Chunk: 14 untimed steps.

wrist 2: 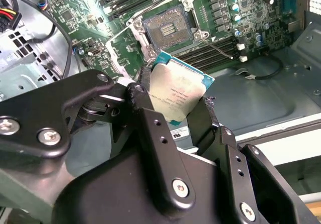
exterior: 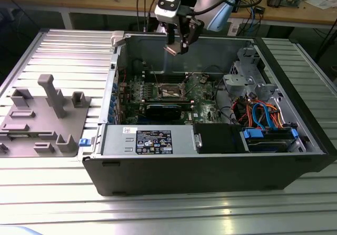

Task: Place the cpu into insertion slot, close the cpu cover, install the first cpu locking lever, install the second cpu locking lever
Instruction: 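Place the cpu into insertion slot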

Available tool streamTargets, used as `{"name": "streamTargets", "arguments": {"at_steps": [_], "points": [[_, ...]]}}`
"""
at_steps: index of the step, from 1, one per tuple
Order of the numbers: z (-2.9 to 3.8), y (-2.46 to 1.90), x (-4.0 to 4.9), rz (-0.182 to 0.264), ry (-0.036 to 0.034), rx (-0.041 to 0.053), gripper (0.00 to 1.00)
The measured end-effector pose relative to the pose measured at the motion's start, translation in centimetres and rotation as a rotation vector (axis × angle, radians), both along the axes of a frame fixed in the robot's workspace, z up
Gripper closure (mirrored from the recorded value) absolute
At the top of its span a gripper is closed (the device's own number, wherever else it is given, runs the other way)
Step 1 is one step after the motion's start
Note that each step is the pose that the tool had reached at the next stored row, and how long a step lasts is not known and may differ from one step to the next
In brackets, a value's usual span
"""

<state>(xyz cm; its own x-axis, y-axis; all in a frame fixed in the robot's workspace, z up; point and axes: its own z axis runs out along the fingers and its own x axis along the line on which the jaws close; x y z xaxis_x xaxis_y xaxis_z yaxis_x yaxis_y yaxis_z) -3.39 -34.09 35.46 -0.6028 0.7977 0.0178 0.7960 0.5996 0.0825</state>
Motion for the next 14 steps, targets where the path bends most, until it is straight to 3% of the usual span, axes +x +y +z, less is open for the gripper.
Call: {"name": "streamTargets", "arguments": {"at_steps": [5,14], "points": [[-0.02,0.0,0.0,-0.029,0.0001,-0.0005,0.46],[-0.02,0.0,0.0,-0.035,0.0,-0.0005,0.46]]}}
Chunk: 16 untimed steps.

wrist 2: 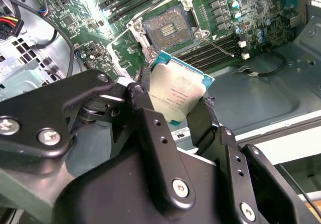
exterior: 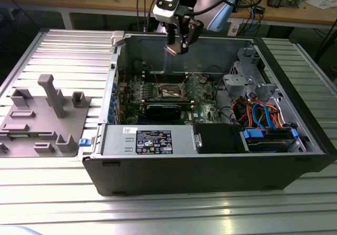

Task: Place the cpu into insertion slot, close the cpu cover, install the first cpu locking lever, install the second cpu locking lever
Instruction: 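Place the cpu into insertion slot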

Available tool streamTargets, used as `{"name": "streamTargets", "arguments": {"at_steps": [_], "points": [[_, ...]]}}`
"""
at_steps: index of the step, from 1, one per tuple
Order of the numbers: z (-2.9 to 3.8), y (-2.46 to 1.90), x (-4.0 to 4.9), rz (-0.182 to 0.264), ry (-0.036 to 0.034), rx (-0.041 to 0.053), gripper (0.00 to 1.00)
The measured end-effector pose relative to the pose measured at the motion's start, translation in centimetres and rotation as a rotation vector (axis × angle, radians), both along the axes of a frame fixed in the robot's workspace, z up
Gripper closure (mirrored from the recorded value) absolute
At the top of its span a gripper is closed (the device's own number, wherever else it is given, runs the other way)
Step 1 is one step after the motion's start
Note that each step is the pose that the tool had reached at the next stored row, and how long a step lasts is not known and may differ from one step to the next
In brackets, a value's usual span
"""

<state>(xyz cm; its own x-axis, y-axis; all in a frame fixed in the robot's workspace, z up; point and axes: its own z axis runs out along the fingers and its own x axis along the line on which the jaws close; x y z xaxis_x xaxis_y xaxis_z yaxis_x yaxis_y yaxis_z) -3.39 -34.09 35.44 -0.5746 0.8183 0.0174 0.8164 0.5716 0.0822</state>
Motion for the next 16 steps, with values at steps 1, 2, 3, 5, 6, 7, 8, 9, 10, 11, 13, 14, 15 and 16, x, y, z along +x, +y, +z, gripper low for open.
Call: {"name": "streamTargets", "arguments": {"at_steps": [1,2,3,5,6,7,8,9,10,11,13,14,15,16], "points": [[0.0,0.0,0.0,-0.001,0.0,-0.0001,0.46],[0.0,0.0,0.0,-0.003,0.0,-0.0003,0.46],[-0.01,0.0,0.01,-0.007,0.0001,-0.0003,0.46],[-0.03,0.0,0.03,-0.028,0.0003,-0.0004,0.46],[-0.04,0.0,0.04,-0.039,0.0003,-0.0004,0.46],[-0.07,0.0,0.06,-0.059,0.0003,-0.0004,0.46],[-0.08,0.0,0.07,-0.071,0.0003,-0.0005,0.46],[-0.09,0.0,0.07,-0.082,0.0003,-0.0008,0.46],[-0.1,0.0,0.07,-0.091,0.0004,-0.0009,0.46],[-0.12,0.0,0.08,-0.103,0.0004,-0.0008,0.46],[-0.15,0.0,0.08,-0.122,0.0004,-0.0009,0.46],[-0.15,0.0,0.09,-0.128,0.0004,-0.0009,0.46],[-0.17,0.0,0.09,-0.139,0.0004,-0.001,0.46],[-0.19,0.0,0.09,-0.152,0.0004,-0.001,0.46]]}}
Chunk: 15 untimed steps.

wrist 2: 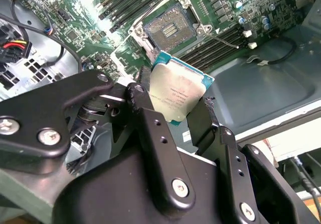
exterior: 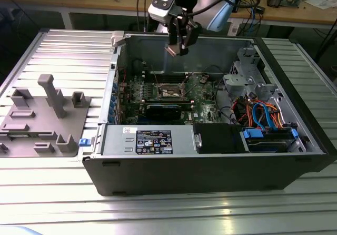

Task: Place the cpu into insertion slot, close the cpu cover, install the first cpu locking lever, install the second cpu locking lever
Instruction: 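Place the cpu into insertion slot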

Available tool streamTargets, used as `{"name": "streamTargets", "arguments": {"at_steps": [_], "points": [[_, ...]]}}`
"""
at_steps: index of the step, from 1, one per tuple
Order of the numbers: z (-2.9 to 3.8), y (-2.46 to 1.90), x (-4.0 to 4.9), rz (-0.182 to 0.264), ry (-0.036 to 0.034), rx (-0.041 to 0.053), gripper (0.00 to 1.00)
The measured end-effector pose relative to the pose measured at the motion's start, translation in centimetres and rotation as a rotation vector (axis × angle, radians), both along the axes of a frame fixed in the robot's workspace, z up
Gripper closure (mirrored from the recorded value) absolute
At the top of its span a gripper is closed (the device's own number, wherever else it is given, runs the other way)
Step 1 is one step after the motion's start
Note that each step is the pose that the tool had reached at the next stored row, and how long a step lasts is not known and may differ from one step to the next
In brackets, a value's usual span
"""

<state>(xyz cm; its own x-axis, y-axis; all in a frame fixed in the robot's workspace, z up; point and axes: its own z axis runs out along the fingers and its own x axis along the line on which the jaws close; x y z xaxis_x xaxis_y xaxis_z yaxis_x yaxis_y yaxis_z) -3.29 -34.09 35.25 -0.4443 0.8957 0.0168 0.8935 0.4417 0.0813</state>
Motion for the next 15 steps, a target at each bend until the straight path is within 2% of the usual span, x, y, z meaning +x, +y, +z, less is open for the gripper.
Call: {"name": "streamTargets", "arguments": {"at_steps": [15], "points": [[-0.12,0.01,0.02,-0.097,0.0,-0.0004,0.46]]}}
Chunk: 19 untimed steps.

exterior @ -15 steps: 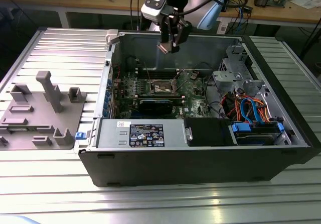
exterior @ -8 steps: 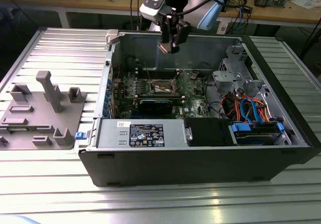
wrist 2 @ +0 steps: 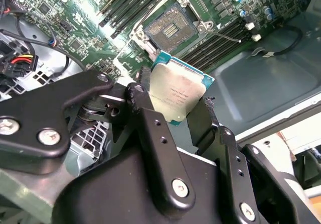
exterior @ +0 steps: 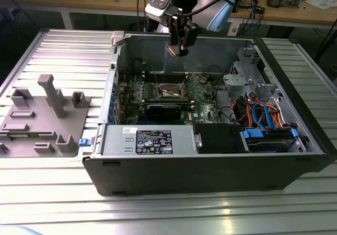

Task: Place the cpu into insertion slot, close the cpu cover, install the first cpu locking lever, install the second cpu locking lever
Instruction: 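Place the cpu into insertion slot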

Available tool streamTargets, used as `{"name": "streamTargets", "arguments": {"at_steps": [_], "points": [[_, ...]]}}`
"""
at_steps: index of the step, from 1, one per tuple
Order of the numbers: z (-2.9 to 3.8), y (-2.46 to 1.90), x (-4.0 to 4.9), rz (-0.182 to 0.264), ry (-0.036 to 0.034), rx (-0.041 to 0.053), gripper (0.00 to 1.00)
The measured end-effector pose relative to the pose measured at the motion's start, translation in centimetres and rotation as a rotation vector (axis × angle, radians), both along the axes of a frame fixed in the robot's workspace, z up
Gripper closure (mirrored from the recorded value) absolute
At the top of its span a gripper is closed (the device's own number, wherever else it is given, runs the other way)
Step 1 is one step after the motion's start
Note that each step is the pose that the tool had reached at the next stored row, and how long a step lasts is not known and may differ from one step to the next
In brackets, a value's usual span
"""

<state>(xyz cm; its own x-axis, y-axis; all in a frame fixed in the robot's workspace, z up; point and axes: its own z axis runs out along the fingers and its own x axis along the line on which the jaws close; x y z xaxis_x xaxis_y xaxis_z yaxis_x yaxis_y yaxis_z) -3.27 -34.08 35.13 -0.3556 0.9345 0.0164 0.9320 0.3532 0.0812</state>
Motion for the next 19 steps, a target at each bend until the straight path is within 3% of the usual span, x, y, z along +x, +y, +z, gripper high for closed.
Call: {"name": "streamTargets", "arguments": {"at_steps": [7,14,19], "points": [[-0.06,0.0,0.01,-0.04,0.0,-0.0001,0.46],[-0.46,0.0,0.06,-0.16,0.0005,-0.0017,0.46],[-1.06,0.0,0.05,-0.181,0.004,-0.002,0.46]]}}
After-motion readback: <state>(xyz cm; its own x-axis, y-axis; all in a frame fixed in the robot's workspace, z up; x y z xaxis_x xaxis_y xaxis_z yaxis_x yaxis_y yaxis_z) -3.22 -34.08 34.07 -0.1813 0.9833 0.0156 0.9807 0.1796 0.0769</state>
